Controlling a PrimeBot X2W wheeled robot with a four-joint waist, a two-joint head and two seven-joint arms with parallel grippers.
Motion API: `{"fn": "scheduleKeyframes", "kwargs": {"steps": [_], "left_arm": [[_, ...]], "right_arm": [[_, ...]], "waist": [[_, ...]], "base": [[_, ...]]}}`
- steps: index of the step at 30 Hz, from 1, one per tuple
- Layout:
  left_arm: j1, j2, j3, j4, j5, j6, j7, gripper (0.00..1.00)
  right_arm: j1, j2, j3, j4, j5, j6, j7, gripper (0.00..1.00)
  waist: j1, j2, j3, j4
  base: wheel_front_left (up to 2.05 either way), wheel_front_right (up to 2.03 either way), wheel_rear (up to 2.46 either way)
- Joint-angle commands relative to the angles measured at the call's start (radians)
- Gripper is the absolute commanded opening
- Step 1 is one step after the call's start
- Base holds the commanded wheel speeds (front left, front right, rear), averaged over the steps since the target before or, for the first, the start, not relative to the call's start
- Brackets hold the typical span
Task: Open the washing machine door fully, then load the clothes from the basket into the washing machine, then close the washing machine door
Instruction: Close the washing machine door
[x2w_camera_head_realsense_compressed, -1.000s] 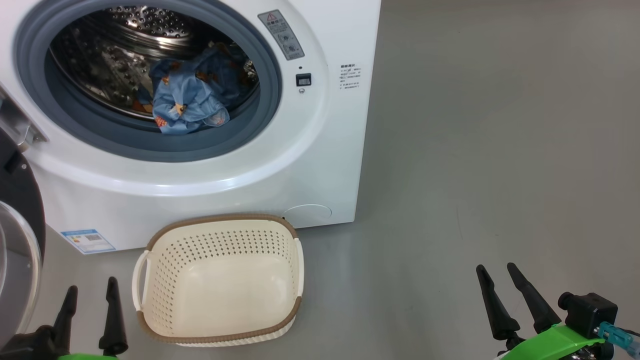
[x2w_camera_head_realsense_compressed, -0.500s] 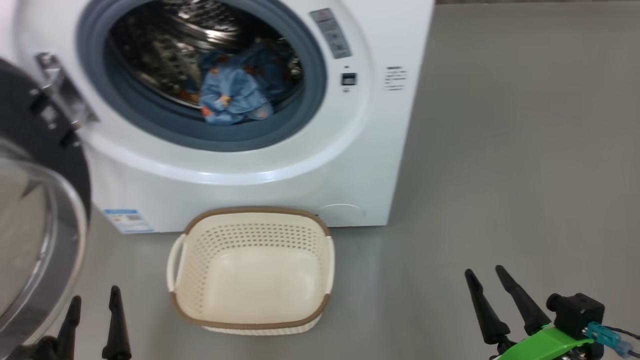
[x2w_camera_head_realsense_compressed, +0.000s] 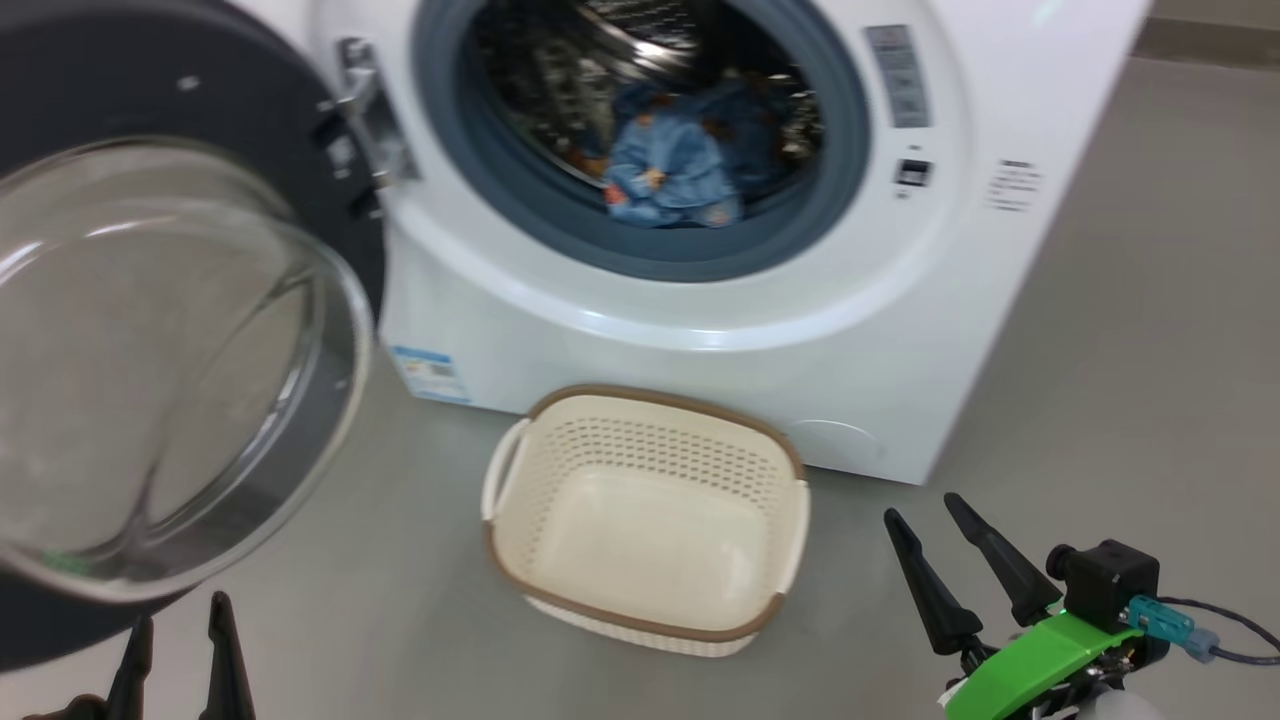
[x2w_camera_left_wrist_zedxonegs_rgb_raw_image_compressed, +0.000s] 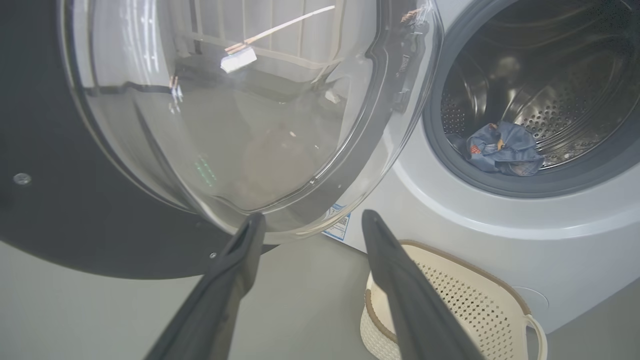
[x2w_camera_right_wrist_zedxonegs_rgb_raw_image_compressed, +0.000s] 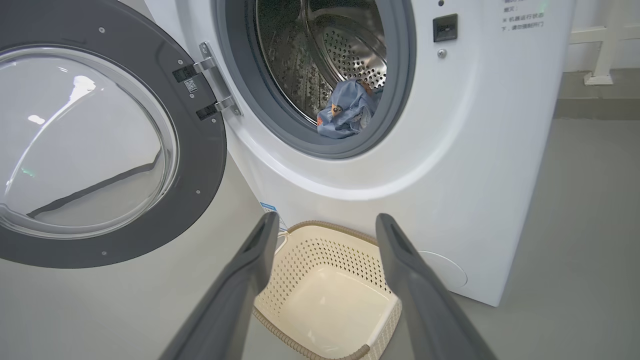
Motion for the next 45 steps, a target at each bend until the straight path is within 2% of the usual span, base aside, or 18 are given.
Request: {"fn": "scheduleKeyframes", "kwargs": {"steps": [1,12,30,36,37,39,40,41,42,45], "left_arm": [[-0.014,0.011,0.041,-0.014,-0.001,-0.002,-0.006,1.0],[0.001,0.0,0.059,-0.003,0.003,-0.002,-0.006,1.0],[0.04,-0.01,0.1,-0.029,-0.007,-0.002,-0.006,1.0],[0.023,-0.011,0.113,-0.05,-0.046,-0.002,-0.006,1.0],[0.015,-0.011,0.118,-0.06,-0.061,-0.002,-0.006,0.93],[-0.001,-0.006,0.133,-0.084,-0.085,-0.002,-0.006,0.52],[-0.011,0.003,0.141,-0.099,-0.098,-0.002,-0.006,0.4],[-0.022,0.013,0.152,-0.115,-0.116,-0.002,-0.006,0.04],[-0.034,0.028,0.165,-0.133,-0.133,-0.002,-0.006,0.0],[-0.079,0.085,0.197,-0.172,-0.2,-0.002,-0.006,0.0]], "right_arm": [[-0.038,-0.014,0.034,-0.014,0.016,0.002,-0.005,1.0],[-0.046,-0.025,0.071,0.003,0.03,0.002,-0.005,1.0],[-0.08,-0.042,0.145,0.032,0.014,0.002,-0.005,1.0],[-0.085,-0.046,0.154,0.036,0.006,0.002,-0.005,1.0],[-0.086,-0.047,0.154,0.036,0.004,0.002,-0.005,1.0],[-0.087,-0.047,0.154,0.037,0.0,0.002,-0.005,1.0],[-0.088,-0.047,0.154,0.037,-0.002,0.002,-0.005,1.0],[-0.088,-0.048,0.154,0.037,-0.003,0.002,-0.005,1.0],[-0.089,-0.048,0.153,0.037,-0.004,0.002,-0.005,1.0],[-0.091,-0.051,0.151,0.039,-0.007,0.002,-0.005,1.0]], "waist": [[0.0,0.0,-0.002,0.117],[0.0,0.0,-0.027,0.221],[0.0,0.0,-0.031,0.228],[0.0,0.0,-0.021,0.231],[0.0,0.0,-0.019,0.231],[0.0,0.0,-0.014,0.233],[0.0,0.0,-0.011,0.233],[0.0,0.0,-0.009,0.234],[0.0,0.0,-0.005,0.235],[0.0,0.0,0.005,0.237]], "base": [[0.0,0.0,0.0],[0.0,0.0,0.0],[0.0,0.0,0.0],[0.0,0.0,0.0],[0.0,0.0,0.0],[0.0,0.0,0.0],[0.0,0.0,0.0],[0.0,0.0,0.0],[0.0,0.0,0.0],[0.0,0.0,0.0]]}}
